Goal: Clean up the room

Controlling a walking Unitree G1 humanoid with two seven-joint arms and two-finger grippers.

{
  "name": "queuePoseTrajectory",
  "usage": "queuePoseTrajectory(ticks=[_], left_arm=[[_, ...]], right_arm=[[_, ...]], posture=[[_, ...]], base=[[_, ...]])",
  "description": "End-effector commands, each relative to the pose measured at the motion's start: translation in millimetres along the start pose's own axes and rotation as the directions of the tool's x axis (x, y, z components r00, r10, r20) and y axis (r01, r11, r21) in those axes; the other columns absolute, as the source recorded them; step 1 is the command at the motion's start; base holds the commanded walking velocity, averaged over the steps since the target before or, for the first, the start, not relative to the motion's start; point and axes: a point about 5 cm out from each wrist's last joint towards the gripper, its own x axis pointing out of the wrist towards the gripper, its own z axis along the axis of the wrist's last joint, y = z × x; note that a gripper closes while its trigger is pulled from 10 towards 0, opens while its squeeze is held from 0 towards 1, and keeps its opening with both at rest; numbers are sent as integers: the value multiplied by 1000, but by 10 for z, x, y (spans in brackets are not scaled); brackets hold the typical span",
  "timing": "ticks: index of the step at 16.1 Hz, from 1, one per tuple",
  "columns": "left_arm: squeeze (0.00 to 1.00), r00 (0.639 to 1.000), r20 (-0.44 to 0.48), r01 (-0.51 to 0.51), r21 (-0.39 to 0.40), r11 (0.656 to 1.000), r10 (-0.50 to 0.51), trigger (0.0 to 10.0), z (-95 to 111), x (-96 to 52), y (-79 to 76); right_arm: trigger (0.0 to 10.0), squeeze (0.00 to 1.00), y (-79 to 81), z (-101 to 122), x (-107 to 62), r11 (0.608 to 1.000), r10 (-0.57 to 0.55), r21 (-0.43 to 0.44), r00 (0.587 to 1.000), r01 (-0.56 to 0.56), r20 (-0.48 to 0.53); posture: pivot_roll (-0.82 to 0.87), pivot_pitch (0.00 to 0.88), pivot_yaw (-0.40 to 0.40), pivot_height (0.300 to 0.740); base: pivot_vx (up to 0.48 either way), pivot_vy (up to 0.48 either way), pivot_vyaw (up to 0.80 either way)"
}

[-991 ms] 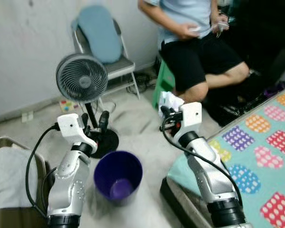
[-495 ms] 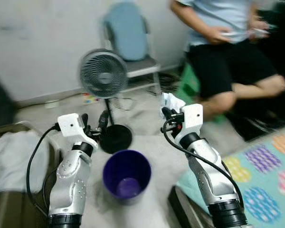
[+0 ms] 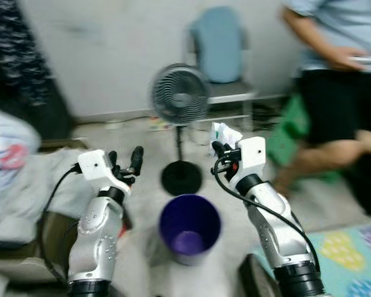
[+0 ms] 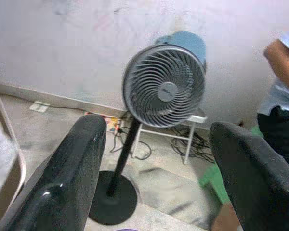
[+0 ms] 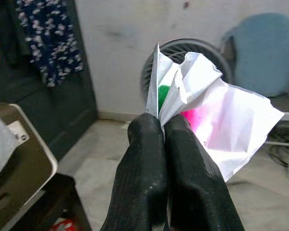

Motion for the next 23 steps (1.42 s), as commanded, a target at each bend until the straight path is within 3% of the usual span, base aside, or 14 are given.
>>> queuePoseTrajectory(ticks=[1,9,14,23], left_arm=[[0,1000,-12,-4,8,1000,5,10000,-3,11,3],[0,1000,-18,0,7,1000,0,10000,-9,15,-4],[0,997,9,71,-1,997,-71,10000,25,-2,-60],[0,997,7,80,-3,997,-80,10000,31,-1,-54]], right_arm=[[10000,0,-11,50,16,1000,-7,3,1000,7,16],[10000,0,-23,30,33,1000,-24,7,1000,24,6],[10000,0,2,44,50,1000,-14,-7,1000,14,11],[10000,0,40,43,35,1000,4,-19,1000,-3,17]], posture=[[1,11,26,740],[2,3,24,740],[4,9,24,740],[4,16,29,740]], base=[[0,0,431],[0,0,0],[0,0,0],[286,0,0]])
